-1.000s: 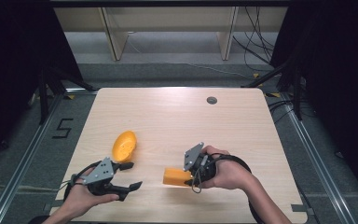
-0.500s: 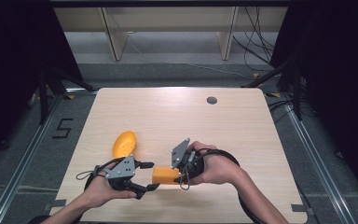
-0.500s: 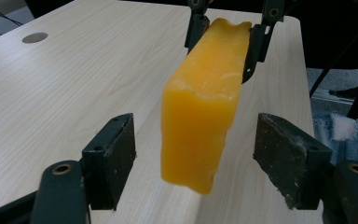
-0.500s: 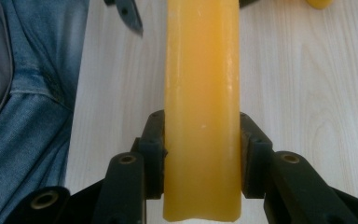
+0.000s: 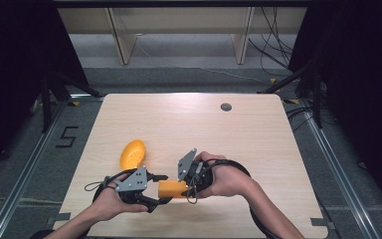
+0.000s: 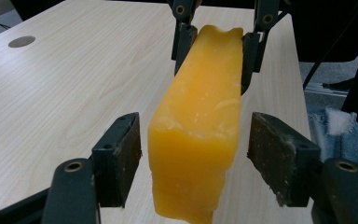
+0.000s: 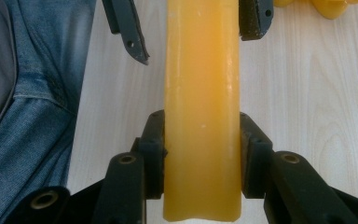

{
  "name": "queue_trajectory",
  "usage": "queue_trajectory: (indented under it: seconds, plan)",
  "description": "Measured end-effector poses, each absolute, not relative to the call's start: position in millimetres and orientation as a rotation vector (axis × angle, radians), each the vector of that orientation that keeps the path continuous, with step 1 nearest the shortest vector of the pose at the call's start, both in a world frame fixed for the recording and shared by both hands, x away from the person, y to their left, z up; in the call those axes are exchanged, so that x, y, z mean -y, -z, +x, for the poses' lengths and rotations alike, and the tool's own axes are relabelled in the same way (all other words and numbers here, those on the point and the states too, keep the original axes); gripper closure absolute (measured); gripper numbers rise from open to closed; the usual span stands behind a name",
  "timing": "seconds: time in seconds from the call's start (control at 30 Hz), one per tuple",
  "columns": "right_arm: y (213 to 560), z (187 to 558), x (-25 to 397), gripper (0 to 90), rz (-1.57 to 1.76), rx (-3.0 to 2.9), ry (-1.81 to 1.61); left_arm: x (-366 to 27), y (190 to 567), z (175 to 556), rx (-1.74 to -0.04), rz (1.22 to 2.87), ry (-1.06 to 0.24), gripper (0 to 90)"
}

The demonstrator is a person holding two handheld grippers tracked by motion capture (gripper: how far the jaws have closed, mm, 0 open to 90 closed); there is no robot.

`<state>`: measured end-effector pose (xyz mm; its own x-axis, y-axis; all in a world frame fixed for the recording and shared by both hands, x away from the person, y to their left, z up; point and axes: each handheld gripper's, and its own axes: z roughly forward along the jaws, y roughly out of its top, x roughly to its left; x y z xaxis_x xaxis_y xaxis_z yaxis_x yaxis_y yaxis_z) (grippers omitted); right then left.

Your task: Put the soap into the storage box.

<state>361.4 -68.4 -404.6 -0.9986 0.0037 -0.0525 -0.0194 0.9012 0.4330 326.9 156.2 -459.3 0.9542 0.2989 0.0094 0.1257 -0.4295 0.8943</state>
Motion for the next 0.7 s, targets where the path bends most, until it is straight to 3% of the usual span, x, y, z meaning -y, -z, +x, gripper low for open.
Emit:
queue_trajectory:
  seconds: [0.3,0.57,0.7]
  plan:
    - [405.5,363.5,68.0,62.0,-0.028,-3.009,-0.689,-156.5,461.3,327.3,-0.283,2.03,-0.212,38.6]
    - [405.3,362.5,65.7,62.0,-0.045,-3.01,-0.705,-157.6,462.7,327.1,-0.271,2.031,-0.236,50.9]
    - [404.7,363.4,65.0,61.9,-0.063,-3.001,-0.708,-158.4,462.6,328.0,-0.257,2.035,-0.23,52.3]
